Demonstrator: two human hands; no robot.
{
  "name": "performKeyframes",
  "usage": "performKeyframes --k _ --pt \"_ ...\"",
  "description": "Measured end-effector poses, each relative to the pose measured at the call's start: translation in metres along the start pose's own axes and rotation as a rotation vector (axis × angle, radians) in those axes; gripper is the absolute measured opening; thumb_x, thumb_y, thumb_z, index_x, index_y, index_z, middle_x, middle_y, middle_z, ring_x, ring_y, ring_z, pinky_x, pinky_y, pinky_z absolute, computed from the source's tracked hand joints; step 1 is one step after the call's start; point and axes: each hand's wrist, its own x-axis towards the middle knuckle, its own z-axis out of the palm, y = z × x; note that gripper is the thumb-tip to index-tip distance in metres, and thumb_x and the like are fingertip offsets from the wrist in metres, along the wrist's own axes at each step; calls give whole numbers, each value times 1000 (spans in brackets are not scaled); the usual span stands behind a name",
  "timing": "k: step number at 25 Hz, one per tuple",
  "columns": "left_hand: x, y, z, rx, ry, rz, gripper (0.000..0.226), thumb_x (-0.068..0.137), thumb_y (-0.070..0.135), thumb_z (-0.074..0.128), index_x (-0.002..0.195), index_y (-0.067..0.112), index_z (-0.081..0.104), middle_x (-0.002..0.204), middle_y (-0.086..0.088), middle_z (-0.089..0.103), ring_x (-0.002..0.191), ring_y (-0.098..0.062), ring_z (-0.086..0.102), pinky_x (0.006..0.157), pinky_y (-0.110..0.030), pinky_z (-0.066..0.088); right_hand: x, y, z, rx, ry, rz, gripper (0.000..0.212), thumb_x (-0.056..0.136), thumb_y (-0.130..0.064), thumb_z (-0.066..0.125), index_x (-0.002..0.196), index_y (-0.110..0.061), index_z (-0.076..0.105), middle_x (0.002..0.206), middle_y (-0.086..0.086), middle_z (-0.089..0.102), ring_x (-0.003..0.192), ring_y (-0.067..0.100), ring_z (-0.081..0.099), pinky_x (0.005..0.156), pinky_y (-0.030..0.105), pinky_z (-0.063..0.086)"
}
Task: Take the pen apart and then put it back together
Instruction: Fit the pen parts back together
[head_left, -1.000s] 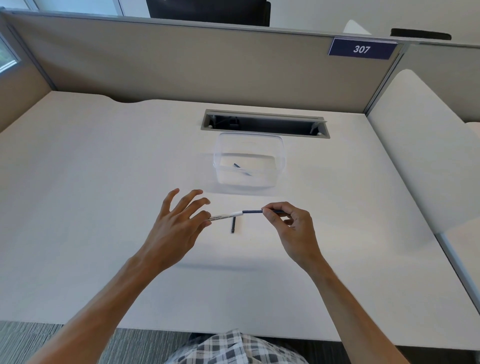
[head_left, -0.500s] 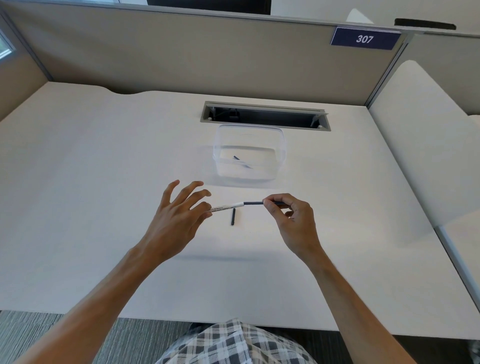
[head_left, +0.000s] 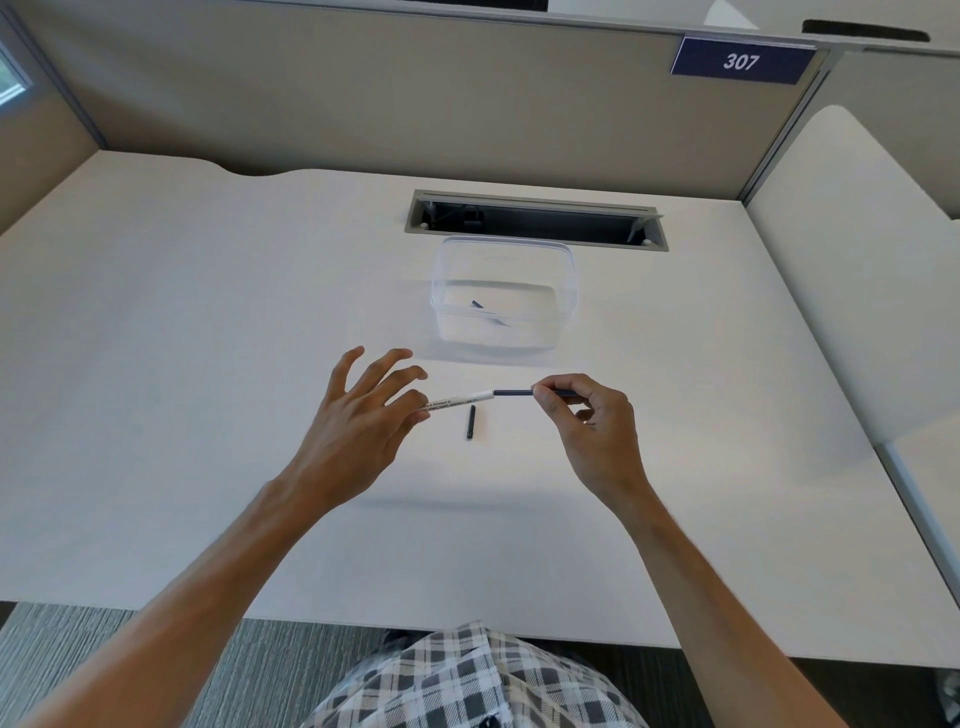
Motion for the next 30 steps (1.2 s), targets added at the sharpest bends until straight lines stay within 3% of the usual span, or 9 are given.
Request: performKeyframes --k 6,18,30 --pt "1 0 -1 0 4 3 27 101 29 40 97 17 64 124 0 64 136 -26 44 115 -52 22 0 0 0 -7 -24 7 9 92 -20 68 84 -20 73 82 -11 72 72 -1 60 53 14 37" --pt "2 -1 -2 21 7 15 26 100 29 41 96 16 64 124 -1 64 136 -27 44 114 -54 23 -1 -1 0 29 -6 10 9 91 -19 68 84 -20 74 83 -9 73 77 5 62 57 19 40" --pt "4 1 0 41 25 40 26 101 29 42 96 16 64 124 -1 64 135 -27 45 114 -54 24 -1 -4 -1 6 -45 6 10 92 -19 67 84 -18 73 87 -9 74 80 6 63 58 16 40"
